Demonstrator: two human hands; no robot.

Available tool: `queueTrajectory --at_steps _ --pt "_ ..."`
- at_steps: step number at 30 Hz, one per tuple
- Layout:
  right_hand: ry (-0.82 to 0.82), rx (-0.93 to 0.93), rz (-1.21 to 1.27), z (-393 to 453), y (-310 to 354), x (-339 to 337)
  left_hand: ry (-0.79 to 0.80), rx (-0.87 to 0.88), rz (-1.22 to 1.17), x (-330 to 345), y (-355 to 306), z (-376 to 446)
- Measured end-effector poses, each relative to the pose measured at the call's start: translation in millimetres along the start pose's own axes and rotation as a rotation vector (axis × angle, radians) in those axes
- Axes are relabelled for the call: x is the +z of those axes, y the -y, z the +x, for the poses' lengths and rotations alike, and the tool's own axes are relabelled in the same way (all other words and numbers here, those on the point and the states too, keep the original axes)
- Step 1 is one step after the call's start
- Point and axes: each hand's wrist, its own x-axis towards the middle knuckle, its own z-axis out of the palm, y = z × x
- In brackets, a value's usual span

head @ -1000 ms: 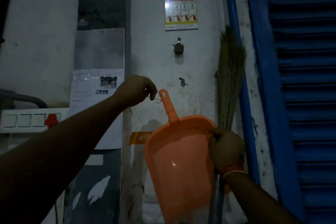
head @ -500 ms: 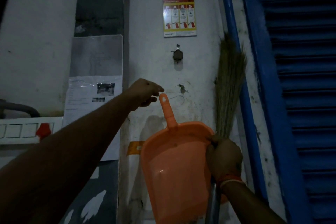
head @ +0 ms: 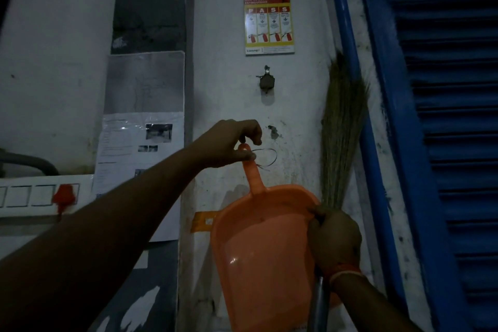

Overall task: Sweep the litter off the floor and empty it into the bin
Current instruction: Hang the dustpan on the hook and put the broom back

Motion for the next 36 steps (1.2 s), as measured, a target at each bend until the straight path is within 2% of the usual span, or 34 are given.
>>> queueTrajectory --at_steps 3,8,14,23,30,36 --pt "-0.004 0.005 -0.003 1 1 0 0.050 0.084 0.051 -3 4 0" --pt "0.006 0.017 0.006 1 3 2 0.082 0.130 0.122 -5 5 2" --pt "-0.001 0.042 0.018 0 6 6 -0.065 0.076 0.053 1 7 9" --pt "-0.053 0.032 0.087 0 13 8 -0.307 -0.138 -0.079 1 10 36" --pt "-0.102 0.023 0.173 34 41 13 -0.534 -0.077 -0.153 -13 7 87" --pt "-0.135 0.017 0.214 70 61 23 -0.603 -0.098 -0.218 -21 21 136"
